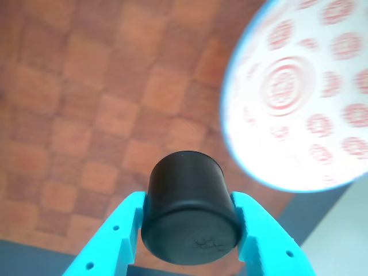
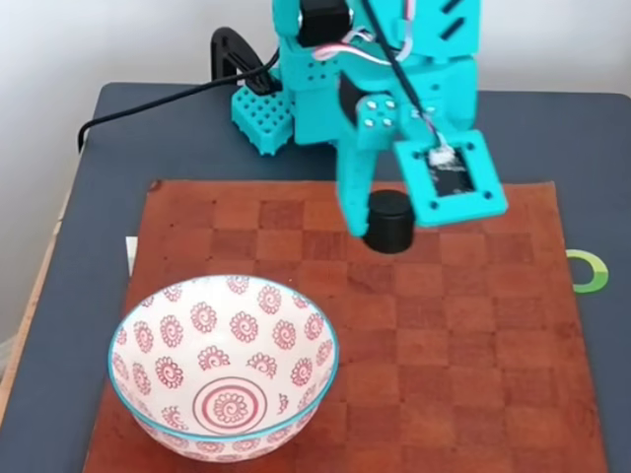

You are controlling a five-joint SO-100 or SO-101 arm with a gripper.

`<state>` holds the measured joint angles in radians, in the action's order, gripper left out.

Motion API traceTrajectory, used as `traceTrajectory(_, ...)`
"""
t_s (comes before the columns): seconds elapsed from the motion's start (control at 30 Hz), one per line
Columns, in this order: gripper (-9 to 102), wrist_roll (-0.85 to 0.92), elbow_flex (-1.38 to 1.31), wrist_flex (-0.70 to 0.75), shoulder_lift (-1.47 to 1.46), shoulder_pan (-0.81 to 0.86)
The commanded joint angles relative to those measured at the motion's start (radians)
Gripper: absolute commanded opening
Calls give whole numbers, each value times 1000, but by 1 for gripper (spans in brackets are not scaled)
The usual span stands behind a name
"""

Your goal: Grasp a black cylinder and put it in the bin.

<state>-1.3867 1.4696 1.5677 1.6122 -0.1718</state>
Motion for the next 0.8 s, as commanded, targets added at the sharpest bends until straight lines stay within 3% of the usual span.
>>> traceTrajectory(0.0,13,74,-78,-8,5,87)
traceTrajectory(0.4,13,256,-98,-222,-51,222)
traceTrajectory(0.77,13,256,-106,-327,-268,232)
